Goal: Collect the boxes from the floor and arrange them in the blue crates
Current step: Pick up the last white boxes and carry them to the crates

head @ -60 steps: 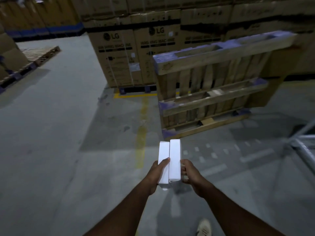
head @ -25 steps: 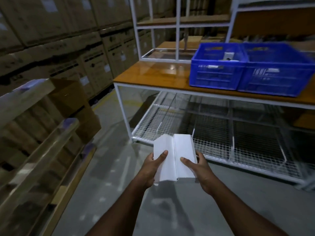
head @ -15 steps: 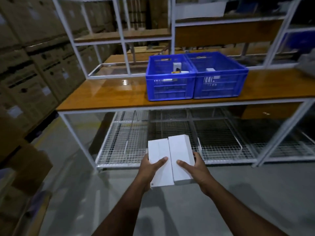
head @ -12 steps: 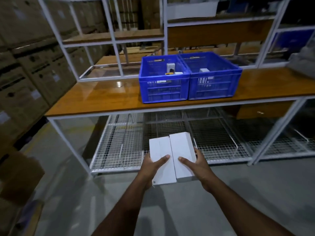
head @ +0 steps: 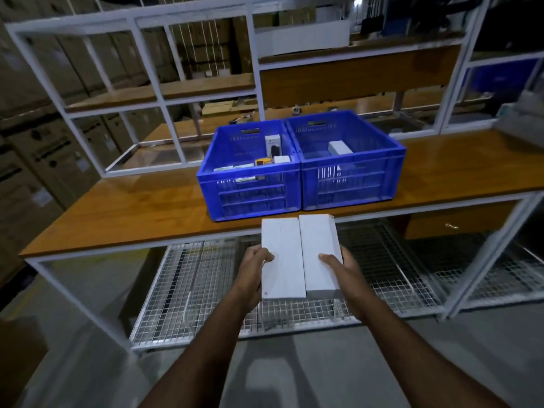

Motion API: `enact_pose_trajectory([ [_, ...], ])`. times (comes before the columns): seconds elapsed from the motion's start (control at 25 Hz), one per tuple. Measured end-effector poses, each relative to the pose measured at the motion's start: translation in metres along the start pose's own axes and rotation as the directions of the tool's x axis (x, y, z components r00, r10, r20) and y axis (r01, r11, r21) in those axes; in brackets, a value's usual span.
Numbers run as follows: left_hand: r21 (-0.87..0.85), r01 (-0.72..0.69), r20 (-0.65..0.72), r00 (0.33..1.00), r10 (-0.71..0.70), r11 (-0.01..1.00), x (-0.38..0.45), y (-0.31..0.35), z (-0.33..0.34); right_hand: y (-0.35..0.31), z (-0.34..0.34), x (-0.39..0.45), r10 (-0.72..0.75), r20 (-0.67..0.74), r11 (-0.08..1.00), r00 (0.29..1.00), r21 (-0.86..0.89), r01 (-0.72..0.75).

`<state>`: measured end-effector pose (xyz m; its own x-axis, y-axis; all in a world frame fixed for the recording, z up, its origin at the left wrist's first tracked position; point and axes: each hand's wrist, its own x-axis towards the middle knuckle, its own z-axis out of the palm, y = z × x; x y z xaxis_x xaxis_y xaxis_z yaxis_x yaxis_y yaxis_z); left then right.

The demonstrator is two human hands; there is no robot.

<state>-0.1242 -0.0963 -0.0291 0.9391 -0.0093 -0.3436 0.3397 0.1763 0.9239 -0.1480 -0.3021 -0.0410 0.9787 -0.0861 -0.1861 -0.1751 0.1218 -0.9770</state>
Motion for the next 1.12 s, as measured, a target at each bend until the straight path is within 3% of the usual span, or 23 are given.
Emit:
enact_pose_trajectory([
  [0.4,0.020,-0.253,-0.118,0.960,0.253,0.967,0.095,0.093,0.123,-0.092,-0.073,0.135,-0.190,-0.038,0.981,0.981,0.028,0.191],
  [0.76,0.083,-0.432,0.141,0.897,0.419,0.898,0.199,0.194,0.202,-0.205,-0.117,0.249,-0.328,-0.172,0.944,0.929,-0.101,0.315],
  [0.92,0.185,-0.516,0.189,0.854,0.485,0.836,0.258,0.227,0.232,-0.241,-0.125,0.305,-0.406,-0.234,0.898,0.883,-0.281,0.339],
  [1.12,0.477,-0.523,0.233,0.850,0.472,0.707,0.321,0.231,0.269,-0.248,-0.131,0.374,-0.377,-0.189,0.739,0.907,-0.651,0.172],
])
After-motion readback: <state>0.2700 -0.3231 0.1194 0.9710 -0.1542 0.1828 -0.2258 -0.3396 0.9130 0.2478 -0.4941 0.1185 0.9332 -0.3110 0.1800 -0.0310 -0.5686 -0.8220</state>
